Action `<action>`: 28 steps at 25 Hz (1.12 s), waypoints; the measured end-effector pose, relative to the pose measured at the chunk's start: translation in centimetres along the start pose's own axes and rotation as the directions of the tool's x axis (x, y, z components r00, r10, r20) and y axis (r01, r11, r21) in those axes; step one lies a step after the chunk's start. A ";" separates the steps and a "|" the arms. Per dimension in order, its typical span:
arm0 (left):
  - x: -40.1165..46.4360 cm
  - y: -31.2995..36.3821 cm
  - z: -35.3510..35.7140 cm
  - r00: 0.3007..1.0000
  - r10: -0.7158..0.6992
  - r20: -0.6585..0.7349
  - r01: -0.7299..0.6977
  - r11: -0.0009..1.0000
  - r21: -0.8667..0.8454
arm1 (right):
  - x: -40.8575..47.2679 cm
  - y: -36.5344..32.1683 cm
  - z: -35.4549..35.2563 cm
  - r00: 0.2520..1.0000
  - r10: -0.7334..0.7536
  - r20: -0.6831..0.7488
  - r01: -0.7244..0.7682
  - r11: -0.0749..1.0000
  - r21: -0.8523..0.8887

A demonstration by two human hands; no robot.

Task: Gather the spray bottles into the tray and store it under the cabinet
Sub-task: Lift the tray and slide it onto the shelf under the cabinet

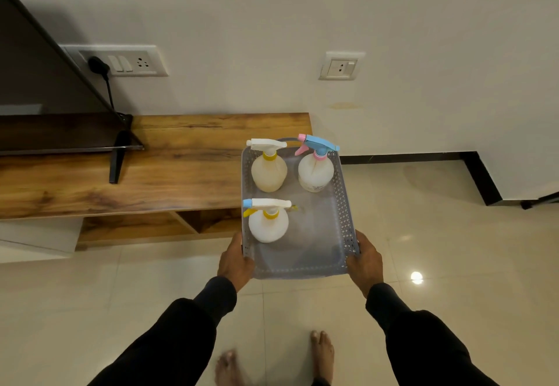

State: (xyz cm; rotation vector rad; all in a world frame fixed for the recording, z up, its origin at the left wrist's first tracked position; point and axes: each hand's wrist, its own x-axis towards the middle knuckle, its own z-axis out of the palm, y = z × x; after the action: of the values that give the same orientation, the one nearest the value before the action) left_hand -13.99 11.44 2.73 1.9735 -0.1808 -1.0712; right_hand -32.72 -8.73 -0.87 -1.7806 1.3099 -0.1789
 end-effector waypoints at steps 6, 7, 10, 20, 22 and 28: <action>-2.7 -2.7 3.5 0.995 -0.089 -0.036 0.090 0.995 0.034 | -2.2 4.6 -0.8 0.998 0.048 0.037 -0.047 0.998 -0.045; -3.0 -3.1 4.1 0.995 -0.093 -0.042 0.094 0.995 0.039 | -2.4 5.2 -1.0 0.998 0.052 0.038 -0.050 0.997 -0.063; -3.7 -4.2 5.8 0.994 -0.093 -0.058 0.097 0.993 0.060 | -2.6 7.4 -1.4 0.997 0.071 0.027 -0.068 0.994 -0.081; -4.6 -8.9 8.7 0.977 -0.177 -0.120 0.186 0.980 0.066 | -4.5 12.7 0.4 0.991 0.135 0.022 -0.135 0.991 0.021; -4.8 -9.3 8.9 0.974 -0.192 -0.124 0.201 0.977 0.069 | -4.8 12.9 0.3 0.990 0.136 0.029 -0.137 0.990 0.037; -5.2 -9.6 9.4 0.967 -0.233 -0.106 0.240 0.969 0.054 | -5.5 13.2 -0.2 0.983 0.177 0.041 -0.179 0.983 0.044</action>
State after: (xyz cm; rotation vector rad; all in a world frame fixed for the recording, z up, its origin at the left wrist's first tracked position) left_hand -26.67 14.10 -3.63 2.1426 0.0765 -1.1259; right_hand -44.41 -4.84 -8.20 -1.6102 1.4192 -0.0764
